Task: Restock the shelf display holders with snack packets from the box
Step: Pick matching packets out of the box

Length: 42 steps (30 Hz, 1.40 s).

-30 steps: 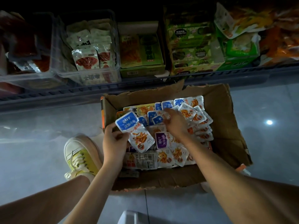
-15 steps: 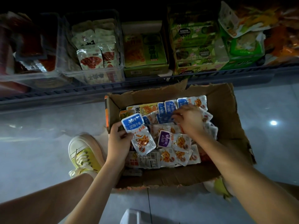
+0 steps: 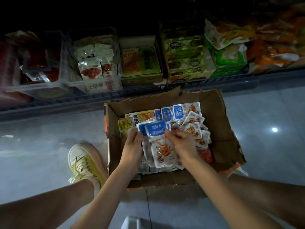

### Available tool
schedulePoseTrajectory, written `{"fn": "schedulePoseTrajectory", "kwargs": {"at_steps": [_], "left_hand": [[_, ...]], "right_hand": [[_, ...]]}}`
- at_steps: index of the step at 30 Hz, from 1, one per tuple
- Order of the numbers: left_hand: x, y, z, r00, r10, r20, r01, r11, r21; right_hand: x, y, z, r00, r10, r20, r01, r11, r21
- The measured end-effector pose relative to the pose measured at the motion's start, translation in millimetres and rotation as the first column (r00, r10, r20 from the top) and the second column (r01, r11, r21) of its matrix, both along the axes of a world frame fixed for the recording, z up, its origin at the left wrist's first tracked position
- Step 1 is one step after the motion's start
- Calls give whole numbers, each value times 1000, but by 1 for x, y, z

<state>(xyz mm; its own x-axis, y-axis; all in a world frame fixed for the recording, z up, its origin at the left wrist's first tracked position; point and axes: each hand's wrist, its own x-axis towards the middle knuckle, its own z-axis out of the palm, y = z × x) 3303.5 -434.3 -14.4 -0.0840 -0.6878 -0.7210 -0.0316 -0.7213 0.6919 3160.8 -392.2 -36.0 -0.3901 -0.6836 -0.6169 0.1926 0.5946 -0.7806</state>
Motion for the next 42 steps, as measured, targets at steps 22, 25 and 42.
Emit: {"fn": "schedulePoseTrajectory", "kwargs": {"at_steps": [22, 25, 42], "left_hand": [[47, -24, -3, 987, 85, 137, -72, 992, -99], [52, -26, -9, 986, 127, 110, -121, 991, -60], [43, -20, -5, 991, 119, 68, -112, 990, -90]], "right_hand": [[9, -100, -109, 332, 656, -677, -678, 666, 313], [5, -103, -118, 160, 707, -689, -708, 568, 418], [-22, -58, -28, 935, 252, -250, -281, 955, -91]]}}
